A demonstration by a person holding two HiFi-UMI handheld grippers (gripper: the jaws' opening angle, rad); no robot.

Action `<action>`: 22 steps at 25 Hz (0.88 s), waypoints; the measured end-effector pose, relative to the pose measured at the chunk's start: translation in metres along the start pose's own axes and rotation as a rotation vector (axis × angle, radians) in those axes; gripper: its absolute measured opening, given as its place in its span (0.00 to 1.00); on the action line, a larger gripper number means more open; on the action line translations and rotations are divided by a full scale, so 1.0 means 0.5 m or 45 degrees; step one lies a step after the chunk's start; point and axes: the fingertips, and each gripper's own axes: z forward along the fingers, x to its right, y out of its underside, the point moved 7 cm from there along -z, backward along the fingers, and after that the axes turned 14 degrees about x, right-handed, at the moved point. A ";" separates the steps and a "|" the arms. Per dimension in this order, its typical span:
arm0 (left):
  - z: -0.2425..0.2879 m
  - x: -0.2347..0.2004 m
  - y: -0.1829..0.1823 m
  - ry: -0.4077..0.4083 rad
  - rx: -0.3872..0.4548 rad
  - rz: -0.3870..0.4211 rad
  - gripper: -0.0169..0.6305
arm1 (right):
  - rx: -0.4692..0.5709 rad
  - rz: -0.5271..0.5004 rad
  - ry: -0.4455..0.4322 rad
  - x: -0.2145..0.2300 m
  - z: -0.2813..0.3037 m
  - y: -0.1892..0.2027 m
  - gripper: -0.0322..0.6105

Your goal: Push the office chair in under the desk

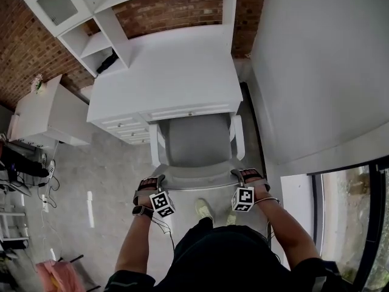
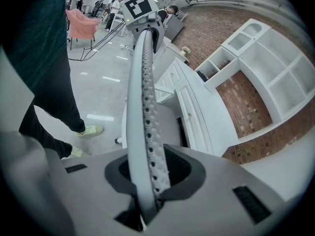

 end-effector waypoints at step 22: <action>0.019 -0.026 0.004 -0.061 0.023 -0.066 0.23 | 0.020 0.021 0.011 0.035 0.022 0.011 0.17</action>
